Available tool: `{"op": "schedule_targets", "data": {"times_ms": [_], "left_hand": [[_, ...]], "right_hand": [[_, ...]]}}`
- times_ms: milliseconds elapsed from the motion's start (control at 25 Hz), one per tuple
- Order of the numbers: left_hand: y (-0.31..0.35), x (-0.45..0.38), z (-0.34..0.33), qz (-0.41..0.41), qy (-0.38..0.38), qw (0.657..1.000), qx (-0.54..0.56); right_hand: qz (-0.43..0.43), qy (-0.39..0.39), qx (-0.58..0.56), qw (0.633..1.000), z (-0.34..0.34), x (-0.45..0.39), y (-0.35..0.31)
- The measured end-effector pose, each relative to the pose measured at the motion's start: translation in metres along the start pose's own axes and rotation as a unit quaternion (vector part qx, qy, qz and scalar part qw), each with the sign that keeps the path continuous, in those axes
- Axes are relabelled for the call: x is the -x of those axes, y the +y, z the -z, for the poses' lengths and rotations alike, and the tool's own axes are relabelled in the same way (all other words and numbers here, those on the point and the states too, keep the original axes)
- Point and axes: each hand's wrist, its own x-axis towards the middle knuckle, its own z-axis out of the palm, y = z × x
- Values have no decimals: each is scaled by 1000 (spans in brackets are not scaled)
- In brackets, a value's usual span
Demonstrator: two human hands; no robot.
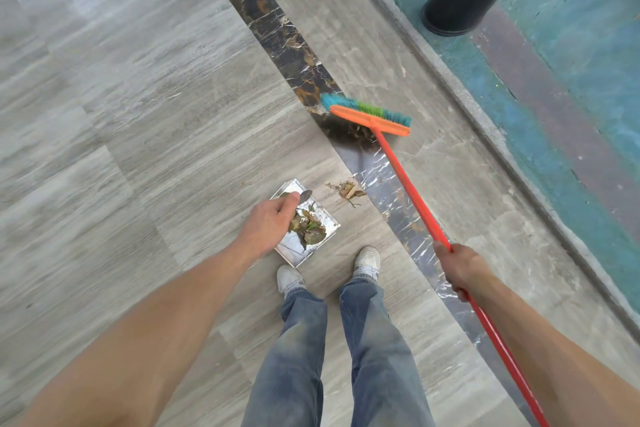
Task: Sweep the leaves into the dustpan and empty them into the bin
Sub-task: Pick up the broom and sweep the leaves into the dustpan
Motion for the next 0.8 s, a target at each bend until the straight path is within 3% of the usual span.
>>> {"op": "schedule_targets", "data": {"times_ms": [160, 360, 640, 800], "left_hand": [[-7, -11, 12, 3, -5, 1000, -3], [-13, -24, 15, -6, -34, 999, -36], [-18, -16, 21, -30, -42, 998, -34], [-24, -6, 34, -32, -49, 998, -27]], "right_hand": [[-49, 21, 7, 999, -26, -9, 6], [-94, -7, 43, 995, -90, 18, 25], [-80, -178, -65, 979, -143, 106, 13], [-90, -217, -82, 969, -129, 145, 20]]}}
